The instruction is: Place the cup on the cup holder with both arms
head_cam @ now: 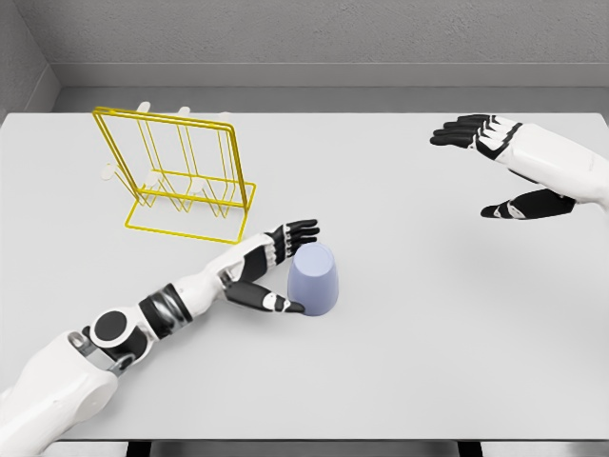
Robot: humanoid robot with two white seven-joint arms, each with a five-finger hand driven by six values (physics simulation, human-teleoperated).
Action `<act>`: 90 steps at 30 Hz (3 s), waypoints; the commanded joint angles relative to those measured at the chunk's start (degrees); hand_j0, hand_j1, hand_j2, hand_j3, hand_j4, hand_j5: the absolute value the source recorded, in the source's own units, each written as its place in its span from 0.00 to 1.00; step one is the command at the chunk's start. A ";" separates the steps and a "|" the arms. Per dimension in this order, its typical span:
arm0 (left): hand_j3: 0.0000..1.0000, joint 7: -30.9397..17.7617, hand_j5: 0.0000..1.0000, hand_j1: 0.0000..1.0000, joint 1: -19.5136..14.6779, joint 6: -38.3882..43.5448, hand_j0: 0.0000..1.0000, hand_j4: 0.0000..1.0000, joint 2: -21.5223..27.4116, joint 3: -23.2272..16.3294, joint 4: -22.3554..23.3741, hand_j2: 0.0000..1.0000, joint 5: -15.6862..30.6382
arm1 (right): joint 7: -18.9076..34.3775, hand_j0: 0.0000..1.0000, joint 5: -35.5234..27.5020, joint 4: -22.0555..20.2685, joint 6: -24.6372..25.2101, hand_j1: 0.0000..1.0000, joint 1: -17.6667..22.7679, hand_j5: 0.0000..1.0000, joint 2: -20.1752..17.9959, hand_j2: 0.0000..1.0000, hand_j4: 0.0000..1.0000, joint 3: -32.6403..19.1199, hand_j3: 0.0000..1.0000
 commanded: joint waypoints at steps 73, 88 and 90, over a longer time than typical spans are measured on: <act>0.68 -0.08 0.68 0.68 8.35 -5.27 0.68 0.68 6.71 8.50 -15.83 0.68 0.07 | -0.03 1.00 -0.42 0.03 0.18 1.00 0.53 1.00 -0.03 1.00 1.00 -0.28 1.00; 0.68 0.01 0.68 0.68 7.91 -5.45 0.68 0.68 11.55 14.03 -16.71 0.68 2.27 | -0.03 1.00 -0.42 0.03 0.18 1.00 0.61 1.00 -0.03 1.00 1.00 -0.28 1.00; 0.68 0.01 0.68 0.68 7.82 -5.45 0.68 0.68 11.72 14.30 -16.71 0.68 2.27 | -0.03 1.00 -0.42 0.03 0.18 1.00 0.53 1.00 -0.03 1.00 1.00 -0.28 1.00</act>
